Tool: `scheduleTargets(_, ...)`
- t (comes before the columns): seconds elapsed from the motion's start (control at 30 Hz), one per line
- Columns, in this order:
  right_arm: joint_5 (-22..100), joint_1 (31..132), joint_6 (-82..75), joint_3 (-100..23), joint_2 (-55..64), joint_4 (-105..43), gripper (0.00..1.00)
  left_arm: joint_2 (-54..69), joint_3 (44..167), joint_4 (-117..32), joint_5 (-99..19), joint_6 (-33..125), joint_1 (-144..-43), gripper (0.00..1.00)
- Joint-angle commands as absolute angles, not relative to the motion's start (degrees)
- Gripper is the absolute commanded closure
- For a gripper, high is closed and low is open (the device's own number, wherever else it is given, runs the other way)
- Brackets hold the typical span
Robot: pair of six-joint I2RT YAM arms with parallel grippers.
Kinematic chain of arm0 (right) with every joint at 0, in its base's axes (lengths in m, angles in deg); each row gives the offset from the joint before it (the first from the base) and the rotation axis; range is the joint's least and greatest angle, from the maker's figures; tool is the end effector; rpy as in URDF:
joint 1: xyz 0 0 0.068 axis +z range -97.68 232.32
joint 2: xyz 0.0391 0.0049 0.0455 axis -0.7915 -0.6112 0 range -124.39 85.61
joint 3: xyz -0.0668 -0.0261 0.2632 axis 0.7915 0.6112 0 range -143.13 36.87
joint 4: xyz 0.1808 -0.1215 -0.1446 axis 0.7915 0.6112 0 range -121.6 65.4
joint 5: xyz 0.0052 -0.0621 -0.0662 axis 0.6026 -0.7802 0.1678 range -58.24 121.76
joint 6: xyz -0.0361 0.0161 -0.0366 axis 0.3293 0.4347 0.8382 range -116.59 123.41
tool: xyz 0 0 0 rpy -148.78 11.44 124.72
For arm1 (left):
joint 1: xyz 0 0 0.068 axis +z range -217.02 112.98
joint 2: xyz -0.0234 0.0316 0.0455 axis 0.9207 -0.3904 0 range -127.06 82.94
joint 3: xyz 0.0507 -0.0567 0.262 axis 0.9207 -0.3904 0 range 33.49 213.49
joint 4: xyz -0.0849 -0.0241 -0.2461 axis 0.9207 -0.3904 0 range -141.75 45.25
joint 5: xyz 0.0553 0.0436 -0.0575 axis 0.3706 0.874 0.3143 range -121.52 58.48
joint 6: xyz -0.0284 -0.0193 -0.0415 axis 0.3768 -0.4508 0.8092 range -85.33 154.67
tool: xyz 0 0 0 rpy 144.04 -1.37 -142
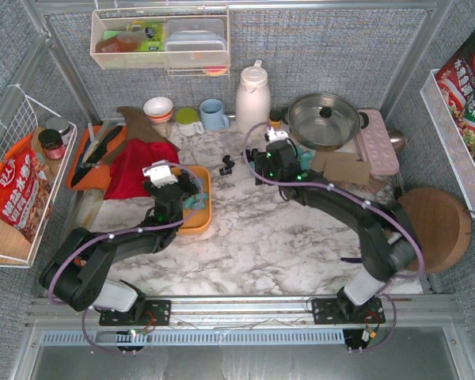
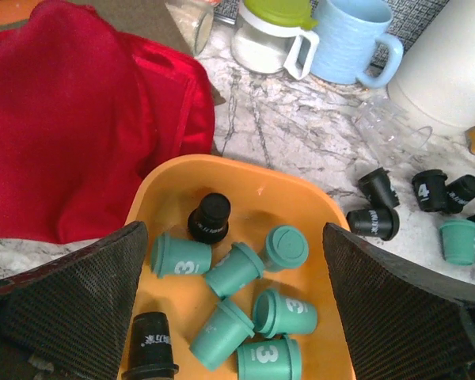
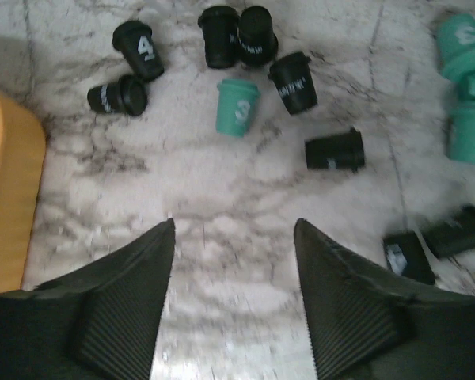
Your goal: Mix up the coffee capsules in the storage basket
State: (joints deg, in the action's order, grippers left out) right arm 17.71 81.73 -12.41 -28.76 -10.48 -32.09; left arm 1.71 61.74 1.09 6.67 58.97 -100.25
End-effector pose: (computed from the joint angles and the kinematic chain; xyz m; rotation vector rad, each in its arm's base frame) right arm 0.3385 0.1810 0.2493 -0.0990 2.0822 0.2253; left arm 0.2432 -0.1331 0.2023 -0.3626 1.6324 -0.1937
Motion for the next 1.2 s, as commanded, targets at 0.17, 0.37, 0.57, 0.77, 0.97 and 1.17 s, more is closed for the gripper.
scheduleTargets(0.17, 15.8, 81.3, -11.5, -40.9, -28.1, -36.5, 0.41, 6.0, 72.8, -16.3, -2.0, 54.9, -100.3, 0.01)
scheduleTargets(0.37, 15.4, 80.6, -10.3, -46.8, -34.7, -35.0, 0.43, 7.1, 75.1, -18.8, -3.8, 55.6, -100.3, 0.01)
scheduleTargets(0.57, 16.5, 78.6, -13.8, -50.9, -37.6, -30.3, 0.48, 6.8, 77.2, -20.9, -4.7, 57.4, -100.2, 0.01)
scheduleTargets(0.77, 19.1, 78.0, -13.9, -55.8, -40.3, -25.9, 0.53, 6.3, 76.9, -19.5, -7.6, 57.2, -100.3, 0.01)
scheduleTargets(0.97, 20.4, 77.9, -14.8, -58.3, -41.7, -22.1, 0.57, 6.5, 76.0, -17.6, -10.3, 55.7, -100.3, 0.01)
scheduleTargets(1.17, 20.4, 77.7, -16.9, -58.9, -42.2, -20.3, 0.58, 6.0, 75.4, -16.4, -10.7, 54.8, -100.3, 0.01)
